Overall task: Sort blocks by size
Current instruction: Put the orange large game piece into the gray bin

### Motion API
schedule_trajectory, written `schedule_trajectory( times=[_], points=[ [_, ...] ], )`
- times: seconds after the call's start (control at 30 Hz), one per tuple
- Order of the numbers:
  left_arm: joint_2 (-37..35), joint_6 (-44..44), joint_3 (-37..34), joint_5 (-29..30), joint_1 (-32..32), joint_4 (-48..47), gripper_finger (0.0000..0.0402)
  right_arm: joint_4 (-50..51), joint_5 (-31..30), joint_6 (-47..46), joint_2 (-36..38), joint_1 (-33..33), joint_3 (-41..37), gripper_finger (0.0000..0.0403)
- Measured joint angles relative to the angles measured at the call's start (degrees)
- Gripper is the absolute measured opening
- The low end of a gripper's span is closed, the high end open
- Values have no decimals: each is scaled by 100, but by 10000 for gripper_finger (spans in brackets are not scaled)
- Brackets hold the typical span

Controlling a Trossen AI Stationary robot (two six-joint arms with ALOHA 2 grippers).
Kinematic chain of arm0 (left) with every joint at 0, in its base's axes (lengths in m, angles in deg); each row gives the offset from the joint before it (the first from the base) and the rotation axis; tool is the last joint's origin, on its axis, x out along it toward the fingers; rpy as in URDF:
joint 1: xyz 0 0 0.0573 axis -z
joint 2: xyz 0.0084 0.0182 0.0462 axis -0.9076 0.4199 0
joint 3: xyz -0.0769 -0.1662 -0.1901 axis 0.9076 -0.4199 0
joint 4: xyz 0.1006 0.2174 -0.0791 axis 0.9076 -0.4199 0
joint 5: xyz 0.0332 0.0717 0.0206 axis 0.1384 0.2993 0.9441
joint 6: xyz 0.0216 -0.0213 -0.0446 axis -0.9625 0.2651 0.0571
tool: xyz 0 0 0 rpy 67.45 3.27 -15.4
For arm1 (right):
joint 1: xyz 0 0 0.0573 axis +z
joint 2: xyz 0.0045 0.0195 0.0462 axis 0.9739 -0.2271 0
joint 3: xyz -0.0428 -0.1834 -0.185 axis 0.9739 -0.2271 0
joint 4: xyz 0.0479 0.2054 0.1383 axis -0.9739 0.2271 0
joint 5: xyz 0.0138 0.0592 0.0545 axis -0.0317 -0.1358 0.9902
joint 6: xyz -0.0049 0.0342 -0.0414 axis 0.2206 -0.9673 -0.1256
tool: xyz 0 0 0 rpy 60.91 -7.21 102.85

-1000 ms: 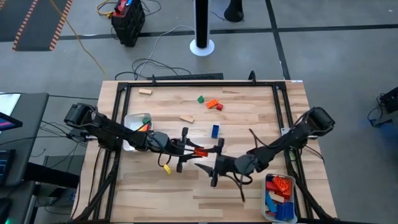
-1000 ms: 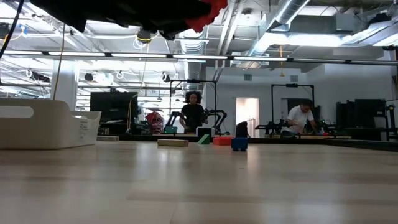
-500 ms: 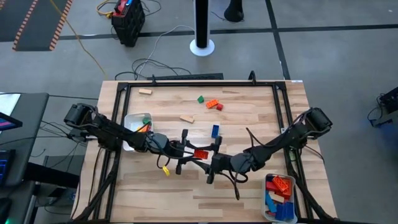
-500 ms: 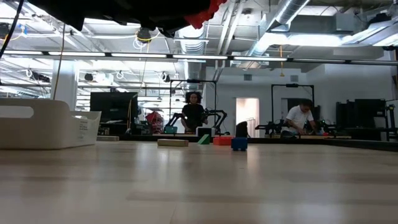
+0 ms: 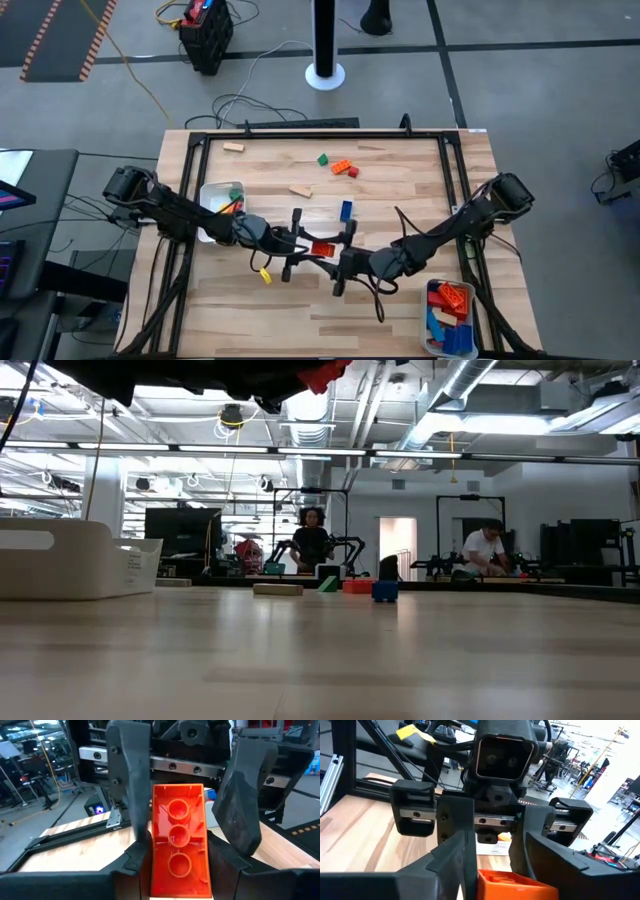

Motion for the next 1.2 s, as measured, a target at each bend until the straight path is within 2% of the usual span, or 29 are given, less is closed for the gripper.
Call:
schedule_trajectory(
  times=[0.1,0.27,0.33,0.5,0.63,0.73,0.8,0.93,1.03,1.2],
  points=[
    [0,-6,0,2,5,19,128,32,0,1,0,0,0,222],
    [3,38,-9,-50,11,-22,133,222,27,-118,4,-8,2,149],
    [11,227,-9,-7,11,-13,157,354,28,-267,7,-30,7,149],
    [9,463,-9,469,3,-313,246,878,-4,-619,101,-70,5,149],
    [-11,417,11,863,9,-1007,295,2053,-24,-1540,481,-47,-22,149],
    [-11,497,11,923,-15,-1687,307,3136,13,-2553,933,14,-14,149],
    [-11,594,11,933,-15,-2103,307,3963,385,-3271,1262,76,-7,149],
    [-9,805,2,930,-13,-2785,300,5319,1664,-4993,1775,200,-7,149],
    [-9,907,2,932,-44,-2928,295,6282,2433,-6287,1875,442,0,149],
    [-9,1035,2,932,-210,-3120,293,7539,3373,-8157,1881,1235,-5,149]
  ],
)
